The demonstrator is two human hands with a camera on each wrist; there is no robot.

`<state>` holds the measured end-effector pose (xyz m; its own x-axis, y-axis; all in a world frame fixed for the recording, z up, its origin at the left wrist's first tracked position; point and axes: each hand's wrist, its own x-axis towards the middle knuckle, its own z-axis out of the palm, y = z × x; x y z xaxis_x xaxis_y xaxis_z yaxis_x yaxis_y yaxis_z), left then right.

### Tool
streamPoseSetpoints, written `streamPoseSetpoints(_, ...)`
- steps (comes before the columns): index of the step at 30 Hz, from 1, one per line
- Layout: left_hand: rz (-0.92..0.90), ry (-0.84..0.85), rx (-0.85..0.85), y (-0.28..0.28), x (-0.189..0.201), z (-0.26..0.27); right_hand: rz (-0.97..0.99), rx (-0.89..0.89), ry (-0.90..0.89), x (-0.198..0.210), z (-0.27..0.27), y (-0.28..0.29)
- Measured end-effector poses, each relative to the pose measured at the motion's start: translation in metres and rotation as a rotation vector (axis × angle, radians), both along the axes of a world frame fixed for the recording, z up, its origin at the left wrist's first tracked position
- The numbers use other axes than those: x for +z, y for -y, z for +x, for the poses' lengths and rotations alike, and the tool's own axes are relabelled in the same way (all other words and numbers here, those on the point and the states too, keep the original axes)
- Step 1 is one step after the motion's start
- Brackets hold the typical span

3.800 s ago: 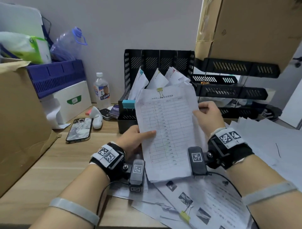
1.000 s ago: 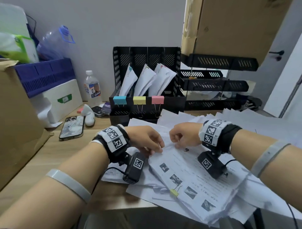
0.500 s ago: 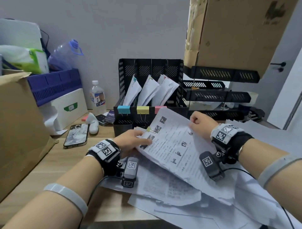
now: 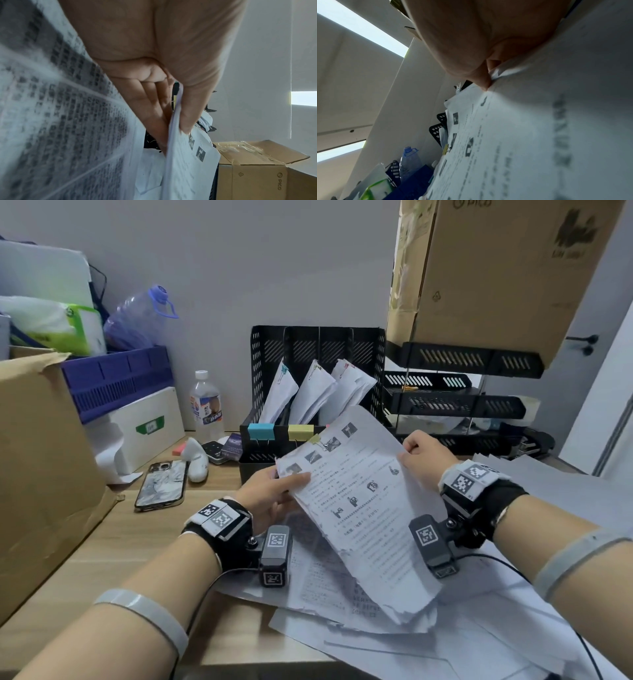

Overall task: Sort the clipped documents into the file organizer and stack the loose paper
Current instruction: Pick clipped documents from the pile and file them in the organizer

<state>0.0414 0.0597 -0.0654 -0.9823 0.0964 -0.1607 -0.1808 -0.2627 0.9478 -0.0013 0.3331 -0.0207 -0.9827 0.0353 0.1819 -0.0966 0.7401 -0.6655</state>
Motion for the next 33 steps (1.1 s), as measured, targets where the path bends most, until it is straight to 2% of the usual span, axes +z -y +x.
streamPoseSetpoints(2, 0.017, -0.020, 0.005, 0.000, 0.000, -0.001, -0.015, -0.022, -0.019, 0.002, 0.000, 0.004)
streamPoseSetpoints(9, -0.098, -0.100, -0.153, -0.009, 0.005, 0.003, -0.105, -0.039, -0.101, 0.020, -0.003, 0.021)
streamPoseSetpoints(11, -0.177, -0.151, -0.078, -0.010, 0.014, 0.000, -0.163, -0.048, -0.126, 0.024, -0.002, 0.027)
streamPoseSetpoints(14, -0.241, -0.272, 0.084, -0.014, 0.036, -0.004, -0.023, -0.101, -0.273, 0.037, 0.003, 0.038)
streamPoseSetpoints(16, -0.317, -0.437, 0.141, -0.020, 0.052, -0.008, 0.003, 0.068, -0.183, 0.051, 0.012, 0.052)
streamPoseSetpoints(18, -0.446, -0.647, 0.130, -0.032, 0.068, -0.009, -0.179, 0.286, 0.065, 0.065, 0.025, 0.072)
streamPoseSetpoints(19, -0.520, -0.730, 0.096, -0.039, 0.074, -0.012, -0.281, 0.334, 0.137, 0.070, 0.028, 0.081)
streamPoseSetpoints(21, -0.609, -0.836, 0.007, -0.052, 0.081, -0.021, -0.363, 0.293, 0.070, 0.080, 0.025, 0.093)
streamPoseSetpoints(24, -0.529, -0.824, -0.099, -0.059, 0.088, -0.035, -0.320, 0.114, -0.196, 0.099, 0.009, 0.090)
streamPoseSetpoints(27, -0.349, -0.667, -0.097, -0.055, 0.100, -0.046, -0.366, 0.031, -0.309, 0.121, -0.003, 0.076)
streamPoseSetpoints(28, -0.354, -0.633, -0.056, -0.054, 0.101, -0.054, -0.344, 0.006, -0.348, 0.129, -0.006, 0.073)
streamPoseSetpoints(29, -0.466, -0.628, 0.005, -0.052, 0.100, -0.062, -0.315, -0.009, -0.383, 0.136, -0.009, 0.070)
streamPoseSetpoints(31, -0.941, -0.612, 0.093, -0.044, 0.091, -0.087, -0.286, -0.006, -0.423, 0.150, -0.014, 0.069)
streamPoseSetpoints(33, -1.338, -0.499, 0.038, -0.037, 0.080, -0.104, -0.287, 0.001, -0.429, 0.163, -0.017, 0.069)
